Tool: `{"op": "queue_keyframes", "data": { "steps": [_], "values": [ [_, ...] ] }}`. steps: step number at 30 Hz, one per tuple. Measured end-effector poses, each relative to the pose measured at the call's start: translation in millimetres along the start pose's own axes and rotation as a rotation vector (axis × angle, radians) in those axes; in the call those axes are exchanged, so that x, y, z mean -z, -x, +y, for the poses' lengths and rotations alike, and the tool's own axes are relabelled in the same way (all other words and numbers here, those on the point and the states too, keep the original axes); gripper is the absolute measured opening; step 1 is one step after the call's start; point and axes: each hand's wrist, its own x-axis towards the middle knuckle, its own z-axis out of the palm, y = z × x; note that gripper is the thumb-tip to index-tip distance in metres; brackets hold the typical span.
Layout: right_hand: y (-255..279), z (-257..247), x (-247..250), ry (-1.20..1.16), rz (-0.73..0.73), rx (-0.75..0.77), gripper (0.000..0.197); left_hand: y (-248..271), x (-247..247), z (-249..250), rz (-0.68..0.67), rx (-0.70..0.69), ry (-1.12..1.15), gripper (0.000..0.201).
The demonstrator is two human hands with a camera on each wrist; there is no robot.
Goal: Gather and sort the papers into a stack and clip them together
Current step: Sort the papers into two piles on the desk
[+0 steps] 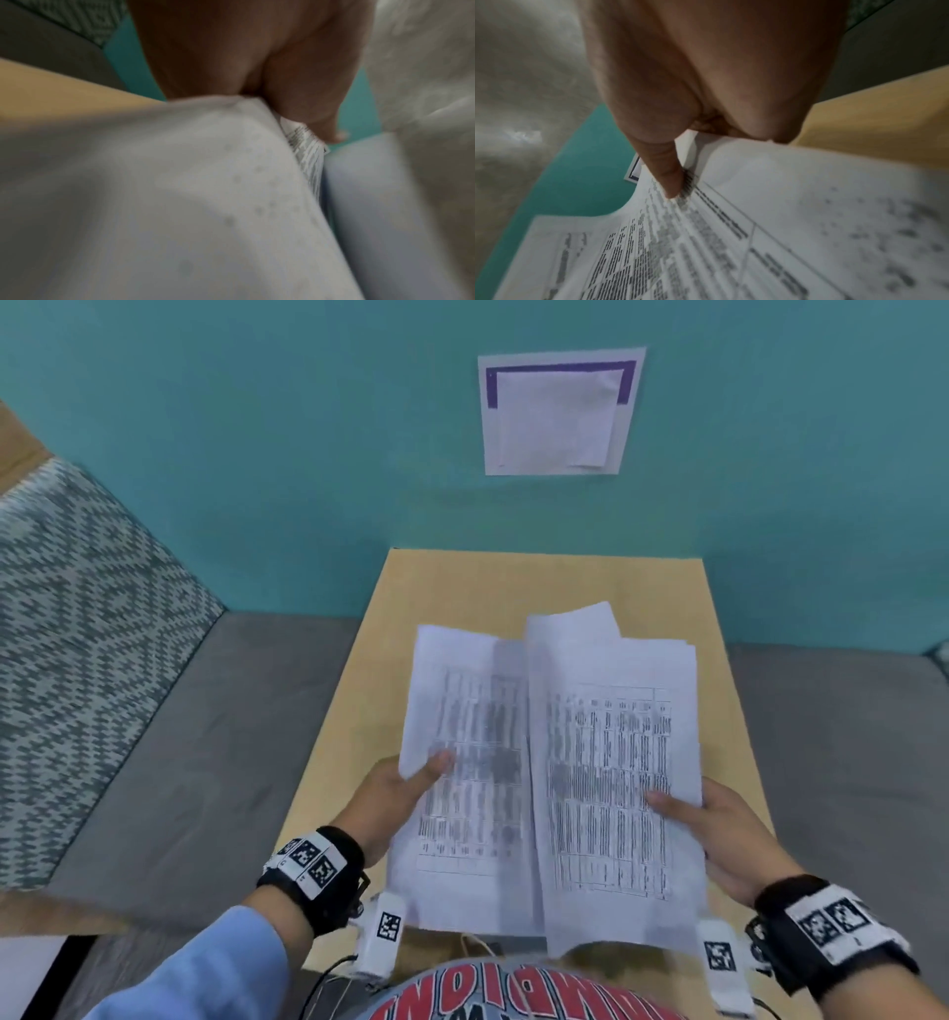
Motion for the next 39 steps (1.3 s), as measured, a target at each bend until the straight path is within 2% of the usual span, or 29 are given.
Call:
{"op": "queue_keyframes", "data": {
  "steps": [2,3,5,8,12,14,15,18,20,22,25,27,30,32,34,36,39],
  "values": [
    [0.1,0.5,-7.1,0.003,-0.037,-0.024,0.055,2.2,-8.4,6.4,-0.056,-0.035,0.067,0.097],
    [-0.3,0.8,-10.5,-0.018,-0.063,-0.055,0.056,4.6,-12.1,9.8,-0.084,-0.041,0.096,0.104],
    [-1.2,0.4,-17.5,-0.067,-0.13,-0.11,0.054,6.1,-19.8,13.8,-0.126,-0.05,0.1,0.092],
    [0.3,-5.3,-29.2,-0.082,-0.176,-0.093,0.057,6.7,-31.2,14.2,-0.142,-0.069,0.035,0.065],
    [1.6,-20.2,-38.7,-0.055,-0.114,0.133,0.062,7.4,-35.1,17.4,-0.043,-0.128,0.009,0.045],
    [3.5,-24.8,-40.3,0.063,-0.038,0.278,0.066,4.4,-35.5,15.6,-0.017,-0.153,0.033,0.042],
    [4.2,-23.6,-41.2,0.157,0.011,0.325,0.061,3.0,-36.5,15.3,-0.017,-0.155,0.041,0.042],
    [-0.6,-1.1,-43.8,0.426,0.124,0.336,0.017,-1.3,-40.9,3.3,-0.072,-0.108,-0.02,0.039],
    [-5.8,21.9,-40.4,0.52,0.154,0.249,0.018,-3.4,-43.9,-8.6,-0.075,-0.098,-0.111,0.019],
    [-10.5,35.6,-38.4,0.508,0.176,0.212,0.016,-4.8,-44.6,-16.9,-0.022,-0.099,-0.124,0.003],
    [-5.5,30.6,-43.3,0.355,0.183,0.245,0.017,-3.0,-45.8,-11.2,0.026,-0.149,-0.066,0.023],
    [2.6,20.6,-48.3,0.287,0.188,0.321,0.026,-0.9,-47.3,-4.0,0.017,-0.179,-0.041,0.012],
    [8.2,14.7,-51.4,0.292,0.148,0.376,0.032,-4.5,-46.7,-6.2,0.001,-0.218,0.02,0.024],
    [7.9,17.6,-55.8,0.34,0.075,0.334,0.024,-7.5,-48.8,-9.3,-0.036,-0.227,-0.032,0.02],
    [4.1,22.0,-58.0,0.367,0.013,0.362,0.016,-9.2,-52.8,-13.7,-0.055,-0.242,-0.05,0.012],
    [1.1,20.5,-61.9,0.36,0.036,0.371,0.01,-7.3,-55.6,-7.5,-0.015,-0.263,-0.026,0.01],
    [0.0,13.2,-65.4,0.305,0.135,0.435,0.02,-8.9,-53.3,1.8,0.054,-0.282,0.061,0.023]
  ]
}}
